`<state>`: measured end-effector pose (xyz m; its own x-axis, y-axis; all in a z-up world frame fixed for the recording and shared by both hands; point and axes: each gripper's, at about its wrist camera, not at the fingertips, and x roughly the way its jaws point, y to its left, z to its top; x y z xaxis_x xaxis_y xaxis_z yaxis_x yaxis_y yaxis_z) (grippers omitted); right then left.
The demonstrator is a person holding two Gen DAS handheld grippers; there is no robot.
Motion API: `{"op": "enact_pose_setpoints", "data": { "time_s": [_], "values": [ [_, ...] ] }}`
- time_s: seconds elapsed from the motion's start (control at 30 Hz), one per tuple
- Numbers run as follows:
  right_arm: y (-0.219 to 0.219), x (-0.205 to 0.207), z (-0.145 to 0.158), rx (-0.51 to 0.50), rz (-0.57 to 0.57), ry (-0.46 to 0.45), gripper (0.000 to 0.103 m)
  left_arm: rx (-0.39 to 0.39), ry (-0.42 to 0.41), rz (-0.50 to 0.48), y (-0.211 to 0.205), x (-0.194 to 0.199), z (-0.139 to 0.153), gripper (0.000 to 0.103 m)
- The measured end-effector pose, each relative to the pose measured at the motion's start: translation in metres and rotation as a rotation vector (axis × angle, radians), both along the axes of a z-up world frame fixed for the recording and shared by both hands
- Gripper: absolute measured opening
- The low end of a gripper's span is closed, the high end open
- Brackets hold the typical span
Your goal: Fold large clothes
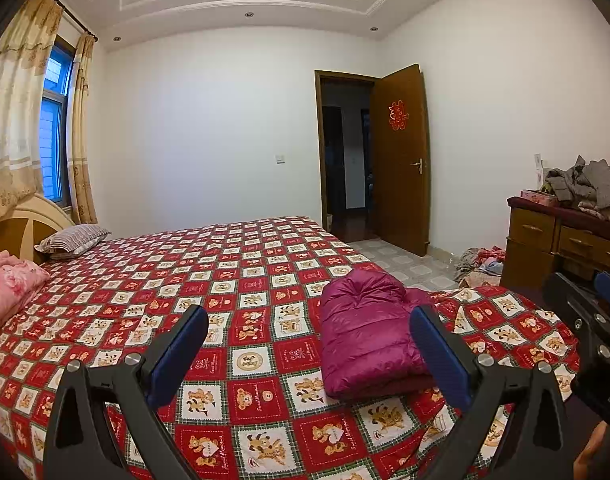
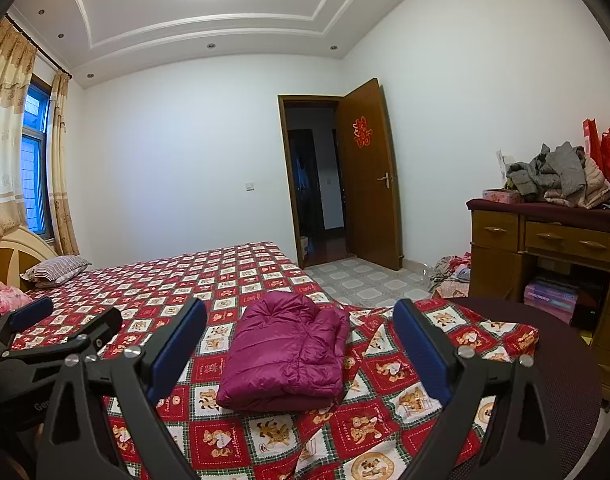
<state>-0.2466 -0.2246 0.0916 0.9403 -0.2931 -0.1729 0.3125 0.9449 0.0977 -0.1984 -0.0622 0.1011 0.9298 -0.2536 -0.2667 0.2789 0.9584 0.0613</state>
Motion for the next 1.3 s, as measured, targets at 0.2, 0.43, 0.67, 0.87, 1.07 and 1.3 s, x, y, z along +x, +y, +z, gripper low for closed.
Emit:
{"op": "enact_pose_setpoints", "data": {
  "time_s": [0.2,0.43,0.67,0.87,1.07,1.3],
  "values": [
    [-0.0005,0.0005,-0.0008,0.003,0.002,0.003,0.096,0.006,-0.005,0.005,0.0003,0.0001,-0.0004,0.101],
    [-0.0011,0.0009,-0.0008,0.004,0.003,0.004,0.097,0.006,-0.002,0.011,0.0005,0.0020,-0.0006,0.101],
    [-0.0003,0.0004,-0.0028,0.007,0.002,0.006,0.097,0.010,-0.007,0.010,-0.0020,0.0014,-0.0010,0.101],
    [0.0003,-0.0005,-0.0032,0.010,0.003,0.008,0.097,0.010,-0.002,0.008,-0.0020,0.0020,-0.0017,0.101],
    [-0.0001,-0.0002,-0.0029,0.008,0.002,0.007,0.097,0.009,0.003,0.014,-0.0012,0.0034,-0.0019,0.101],
    [-0.0003,-0.0005,-0.0039,0.009,-0.001,0.006,0.097,0.008,0.002,0.016,-0.0001,0.0038,-0.0017,0.101]
  ]
}}
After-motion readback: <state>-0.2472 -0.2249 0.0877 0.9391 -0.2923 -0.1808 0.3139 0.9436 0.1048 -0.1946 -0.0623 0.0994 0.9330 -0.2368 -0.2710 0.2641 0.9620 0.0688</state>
